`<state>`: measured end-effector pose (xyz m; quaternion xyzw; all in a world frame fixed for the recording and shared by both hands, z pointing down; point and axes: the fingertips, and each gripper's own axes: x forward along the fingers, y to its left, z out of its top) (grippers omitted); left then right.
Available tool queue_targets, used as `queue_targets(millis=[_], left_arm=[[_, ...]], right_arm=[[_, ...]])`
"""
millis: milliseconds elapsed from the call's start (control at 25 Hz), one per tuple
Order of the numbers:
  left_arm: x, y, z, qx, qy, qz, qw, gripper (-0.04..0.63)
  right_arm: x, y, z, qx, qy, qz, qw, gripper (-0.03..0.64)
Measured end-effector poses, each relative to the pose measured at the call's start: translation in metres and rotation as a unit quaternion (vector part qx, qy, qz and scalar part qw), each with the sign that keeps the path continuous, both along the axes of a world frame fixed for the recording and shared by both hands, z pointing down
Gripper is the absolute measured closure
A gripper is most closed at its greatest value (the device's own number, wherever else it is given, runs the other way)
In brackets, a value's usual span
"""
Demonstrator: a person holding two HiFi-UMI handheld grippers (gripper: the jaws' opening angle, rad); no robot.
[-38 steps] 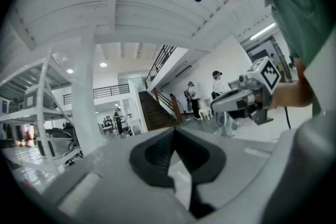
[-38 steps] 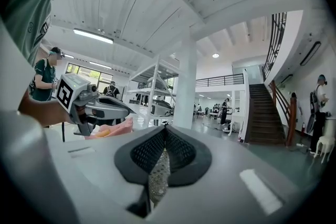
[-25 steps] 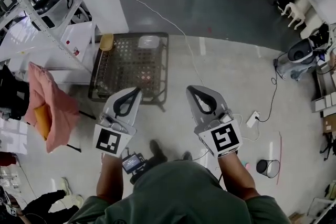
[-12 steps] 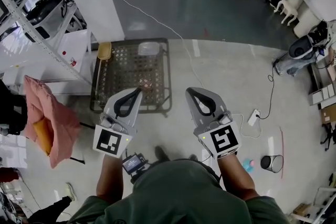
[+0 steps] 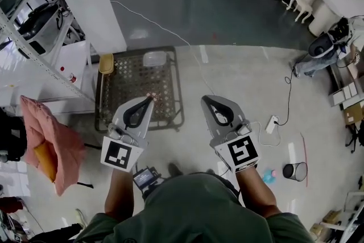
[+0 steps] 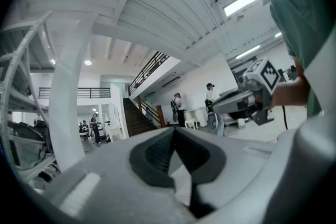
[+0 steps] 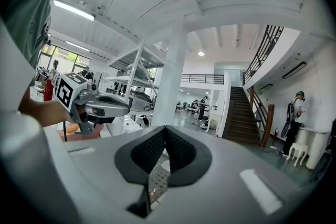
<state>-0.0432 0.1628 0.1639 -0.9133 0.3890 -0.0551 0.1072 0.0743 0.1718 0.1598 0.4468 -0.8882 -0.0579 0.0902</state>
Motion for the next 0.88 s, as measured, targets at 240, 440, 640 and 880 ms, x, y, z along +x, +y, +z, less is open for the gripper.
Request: queue_targets(millis=[240,440,640,880], left_arm=[[-0.002,-0.015,0.001,0.003,0.008,0.024,0.9997,0.593],[-0.012,-0.028,0.002,0.006,0.013,0.021,0.9997,0.592],[-0.024,-0.052,0.012,-0.006,0.004,-0.005,1.0000,0.592],[-0.038,-0.091,0.018,-0.018,-0.011,-0.065,0.9977,0.592]], right_arm=[[-0.005,-0.012,-0.003,0.005,0.010,0.019,1.000,0.610],[-0.019,-0.025,0.001,-0.001,0.019,0.008,1.000,0.610],[-0.033,-0.061,0.008,-0.010,0.012,-0.022,1.000,0.609],[-0.051,-0.114,0.019,-0.025,0.008,-0.089,0.996,0.609]])
